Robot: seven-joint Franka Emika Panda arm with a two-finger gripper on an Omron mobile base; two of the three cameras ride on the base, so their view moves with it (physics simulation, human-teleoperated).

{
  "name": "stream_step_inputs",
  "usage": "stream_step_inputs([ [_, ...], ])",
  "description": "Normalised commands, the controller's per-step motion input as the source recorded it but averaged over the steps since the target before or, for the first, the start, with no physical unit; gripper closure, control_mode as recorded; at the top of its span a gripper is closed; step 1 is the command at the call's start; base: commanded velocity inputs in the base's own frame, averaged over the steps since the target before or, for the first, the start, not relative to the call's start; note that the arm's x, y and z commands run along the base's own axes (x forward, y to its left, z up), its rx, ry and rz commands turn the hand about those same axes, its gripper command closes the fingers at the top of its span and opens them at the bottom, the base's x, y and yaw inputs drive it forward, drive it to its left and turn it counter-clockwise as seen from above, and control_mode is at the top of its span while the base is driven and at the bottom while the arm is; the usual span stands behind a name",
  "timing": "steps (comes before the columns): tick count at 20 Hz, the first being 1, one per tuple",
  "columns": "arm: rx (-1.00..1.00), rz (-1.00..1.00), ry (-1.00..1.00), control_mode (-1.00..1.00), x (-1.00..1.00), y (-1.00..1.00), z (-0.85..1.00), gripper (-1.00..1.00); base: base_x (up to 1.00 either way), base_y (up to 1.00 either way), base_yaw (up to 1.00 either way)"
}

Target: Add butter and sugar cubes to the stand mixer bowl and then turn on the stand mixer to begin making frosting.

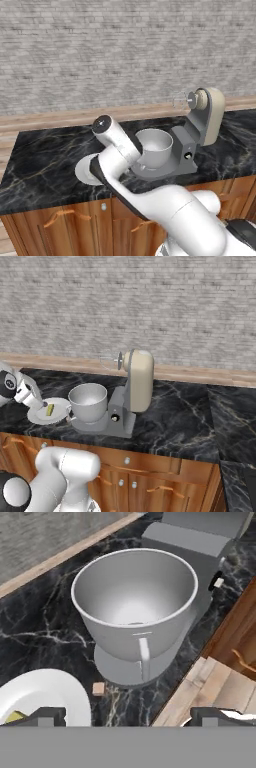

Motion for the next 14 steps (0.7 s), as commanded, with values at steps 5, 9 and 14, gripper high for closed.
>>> stream_step_inputs([
  [5, 0.0, -0.4, -0.04, -1.0, 0.0, 0.15, -0.22, -1.0, 0.0, 0.0, 0.0],
  [9, 0.03, -0.26, -0.15, -1.0, 0.0, -0.17, -0.12, -1.0, 0.0, 0.0, 0.0],
  [14, 0.05, -0.16, -0.16, -1.0, 0.0, -0.09, -0.17, -1.0, 0.0, 0.0, 0.0],
])
